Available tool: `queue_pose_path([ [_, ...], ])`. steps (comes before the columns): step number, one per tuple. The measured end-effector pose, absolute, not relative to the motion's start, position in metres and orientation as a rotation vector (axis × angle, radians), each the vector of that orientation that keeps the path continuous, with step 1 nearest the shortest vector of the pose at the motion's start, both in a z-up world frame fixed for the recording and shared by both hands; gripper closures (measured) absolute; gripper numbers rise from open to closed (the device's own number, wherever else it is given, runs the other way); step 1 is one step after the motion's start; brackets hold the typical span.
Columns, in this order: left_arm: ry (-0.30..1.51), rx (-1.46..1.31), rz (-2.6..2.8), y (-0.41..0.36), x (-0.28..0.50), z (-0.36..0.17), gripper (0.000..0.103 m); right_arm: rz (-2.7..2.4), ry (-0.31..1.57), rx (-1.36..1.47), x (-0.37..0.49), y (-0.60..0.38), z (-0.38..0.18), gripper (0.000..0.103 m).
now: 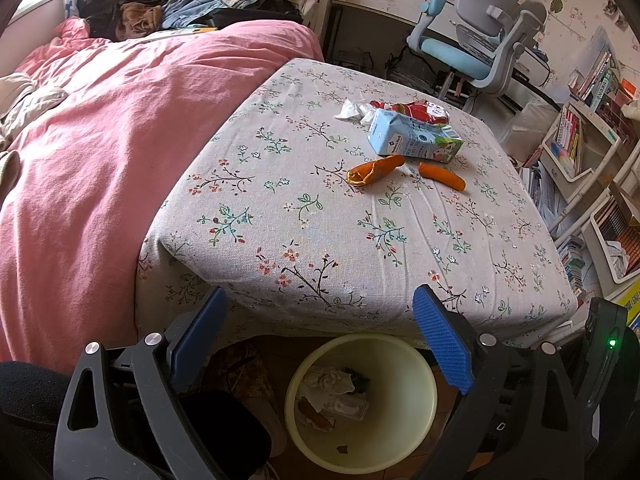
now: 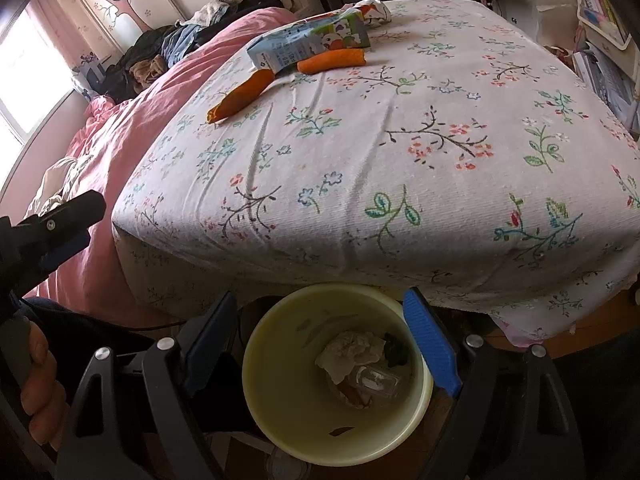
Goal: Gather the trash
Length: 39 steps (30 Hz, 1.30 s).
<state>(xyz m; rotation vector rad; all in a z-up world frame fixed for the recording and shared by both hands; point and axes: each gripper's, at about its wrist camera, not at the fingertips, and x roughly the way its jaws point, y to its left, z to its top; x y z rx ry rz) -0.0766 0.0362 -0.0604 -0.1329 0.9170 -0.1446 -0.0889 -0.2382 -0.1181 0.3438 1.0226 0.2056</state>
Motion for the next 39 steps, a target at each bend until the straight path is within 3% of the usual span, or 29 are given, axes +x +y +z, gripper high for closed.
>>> queue_pose_path([
  [19,0.915,-0.125,-0.132,0.038,-0.075,-0.060,0.012,0.185,0.871,0.283,-0.091,-0.236,-0.091,0.022],
  [39,0.892,-0.059,-0.110,0.027,-0.075,-0.060,0.012,0.201,0.870,0.276,-0.090,-0.233,-0.090,0.022],
])
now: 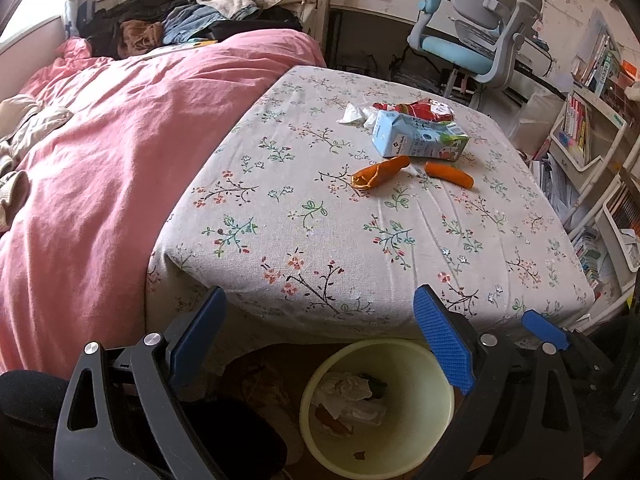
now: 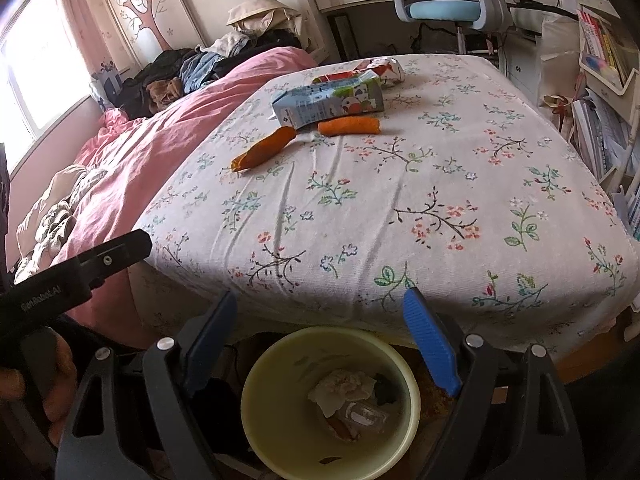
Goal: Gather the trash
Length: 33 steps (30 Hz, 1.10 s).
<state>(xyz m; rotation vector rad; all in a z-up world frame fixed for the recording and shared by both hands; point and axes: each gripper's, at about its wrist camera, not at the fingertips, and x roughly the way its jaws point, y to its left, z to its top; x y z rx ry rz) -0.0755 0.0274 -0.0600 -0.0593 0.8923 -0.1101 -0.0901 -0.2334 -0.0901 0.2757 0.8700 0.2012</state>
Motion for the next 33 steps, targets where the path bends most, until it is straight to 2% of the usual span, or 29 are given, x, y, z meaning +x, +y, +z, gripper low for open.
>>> queue_pose_path([
  [33,0.901,-0.042,-0.110,0.0254,-0.0752,-0.0624,0.010,0.195,0.882,0.243,-0.0909,-0.2273,-0.0947,0.019],
])
